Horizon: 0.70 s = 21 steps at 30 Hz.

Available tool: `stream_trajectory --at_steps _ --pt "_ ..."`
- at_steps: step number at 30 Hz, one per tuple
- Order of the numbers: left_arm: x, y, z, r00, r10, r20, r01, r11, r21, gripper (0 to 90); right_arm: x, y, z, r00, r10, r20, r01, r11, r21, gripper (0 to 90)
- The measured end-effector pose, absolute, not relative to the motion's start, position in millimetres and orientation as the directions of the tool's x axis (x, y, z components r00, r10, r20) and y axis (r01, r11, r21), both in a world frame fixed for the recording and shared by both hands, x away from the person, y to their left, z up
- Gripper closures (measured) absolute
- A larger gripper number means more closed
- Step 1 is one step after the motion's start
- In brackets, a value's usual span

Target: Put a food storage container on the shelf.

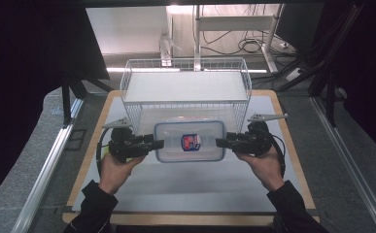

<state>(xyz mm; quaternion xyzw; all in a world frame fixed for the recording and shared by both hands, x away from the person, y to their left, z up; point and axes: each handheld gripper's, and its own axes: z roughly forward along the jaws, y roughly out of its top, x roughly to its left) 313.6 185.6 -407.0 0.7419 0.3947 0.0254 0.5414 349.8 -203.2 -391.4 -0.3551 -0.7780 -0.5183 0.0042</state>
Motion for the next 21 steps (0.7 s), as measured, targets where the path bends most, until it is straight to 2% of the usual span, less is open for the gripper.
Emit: stream_trajectory --at_steps 10,21 --pt "327.9 194.3 -374.3 0.691 0.623 -0.366 0.53 -0.093 0.843 52.8 366.8 -194.6 -358.8 -0.764 0.54 0.352 0.525 0.203 0.827 49.6" --pt "348.5 198.7 -345.8 0.687 0.639 -0.346 0.516 -0.094 0.851 52.3 389.3 -189.2 -338.2 -0.768 0.527 0.364 0.517 0.172 0.839 49.6"
